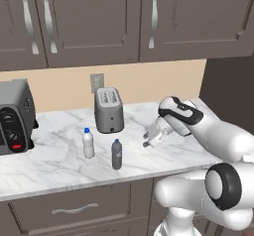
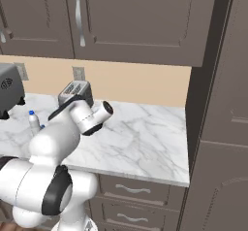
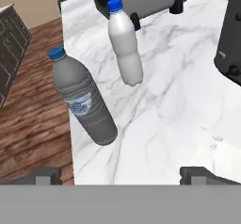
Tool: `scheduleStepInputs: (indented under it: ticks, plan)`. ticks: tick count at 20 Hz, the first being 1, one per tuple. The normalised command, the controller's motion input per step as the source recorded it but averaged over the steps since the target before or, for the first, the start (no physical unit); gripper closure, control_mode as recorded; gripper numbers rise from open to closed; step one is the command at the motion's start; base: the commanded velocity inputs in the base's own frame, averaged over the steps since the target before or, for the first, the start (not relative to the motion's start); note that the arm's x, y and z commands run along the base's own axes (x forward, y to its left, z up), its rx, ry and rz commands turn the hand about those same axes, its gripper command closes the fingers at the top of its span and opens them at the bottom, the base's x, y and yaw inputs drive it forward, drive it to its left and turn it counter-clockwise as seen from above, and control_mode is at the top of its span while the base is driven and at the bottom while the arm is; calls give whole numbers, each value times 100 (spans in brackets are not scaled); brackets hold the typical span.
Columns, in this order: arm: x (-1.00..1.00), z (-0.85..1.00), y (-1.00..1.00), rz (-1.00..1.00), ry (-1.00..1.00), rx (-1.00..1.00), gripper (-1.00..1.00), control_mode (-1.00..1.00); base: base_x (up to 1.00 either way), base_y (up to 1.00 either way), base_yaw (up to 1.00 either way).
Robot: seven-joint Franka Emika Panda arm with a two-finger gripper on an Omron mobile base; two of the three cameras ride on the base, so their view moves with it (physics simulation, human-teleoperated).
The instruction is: Take the bottled waters from the counter and place them in the freezer to freeze. Close the freezer door after placing the bottles.
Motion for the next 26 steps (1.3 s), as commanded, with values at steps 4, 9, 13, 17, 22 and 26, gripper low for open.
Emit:
scheduleStepInputs:
  ticks: [4, 9, 13, 17, 22, 26]
  plan:
    - [3, -21, 0, 25, -30, 17, -100, -100, 0, 0, 0]
    - [-3, -12, 34, 26, -12, 4, -100, -100, 0, 0, 0]
    - [-2, -1, 8, 7, -2, 0, -100, -100, 0, 0, 0]
    - [0, 0, 10, 1, 0, 1, -100, -100, 0, 0, 0]
    - [-4, 0, 58, 2, 0, 1, -100, -100, 0, 0, 0]
    - [-15, -6, 52, 2, 0, 0, -100, -100, 0, 0, 0]
